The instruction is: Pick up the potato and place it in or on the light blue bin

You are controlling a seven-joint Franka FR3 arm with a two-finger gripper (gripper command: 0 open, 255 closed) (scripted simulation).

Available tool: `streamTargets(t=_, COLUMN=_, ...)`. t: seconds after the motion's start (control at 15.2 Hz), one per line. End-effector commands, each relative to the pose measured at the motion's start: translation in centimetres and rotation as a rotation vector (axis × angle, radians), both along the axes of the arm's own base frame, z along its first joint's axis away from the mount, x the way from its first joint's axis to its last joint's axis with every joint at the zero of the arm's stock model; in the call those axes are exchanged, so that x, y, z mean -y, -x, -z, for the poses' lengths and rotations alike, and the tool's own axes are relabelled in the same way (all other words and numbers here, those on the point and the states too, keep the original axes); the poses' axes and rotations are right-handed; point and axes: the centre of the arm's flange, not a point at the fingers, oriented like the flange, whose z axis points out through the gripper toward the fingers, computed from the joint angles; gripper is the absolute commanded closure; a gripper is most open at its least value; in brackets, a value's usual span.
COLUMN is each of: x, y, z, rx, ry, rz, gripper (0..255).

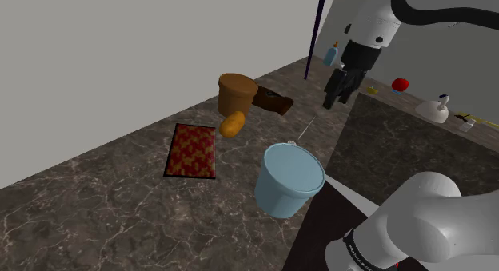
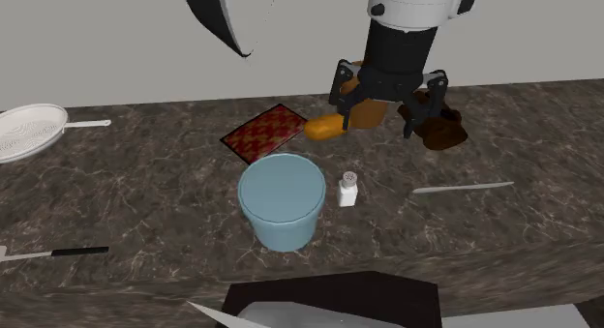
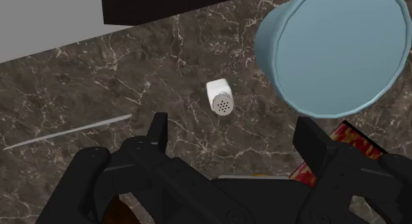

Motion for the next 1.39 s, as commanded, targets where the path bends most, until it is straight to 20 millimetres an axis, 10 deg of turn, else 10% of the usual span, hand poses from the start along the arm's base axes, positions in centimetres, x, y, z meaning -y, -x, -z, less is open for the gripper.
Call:
streamTargets(t=0.0, x=0.0, y=0.0, z=0.0, rx=0.000, ry=0.000, rz=0.000, gripper=0)
streamTargets(t=1.32, x=-10.4, y=-19.6, z=14.0, rx=0.077, ry=0.144, rz=0.662, gripper=0)
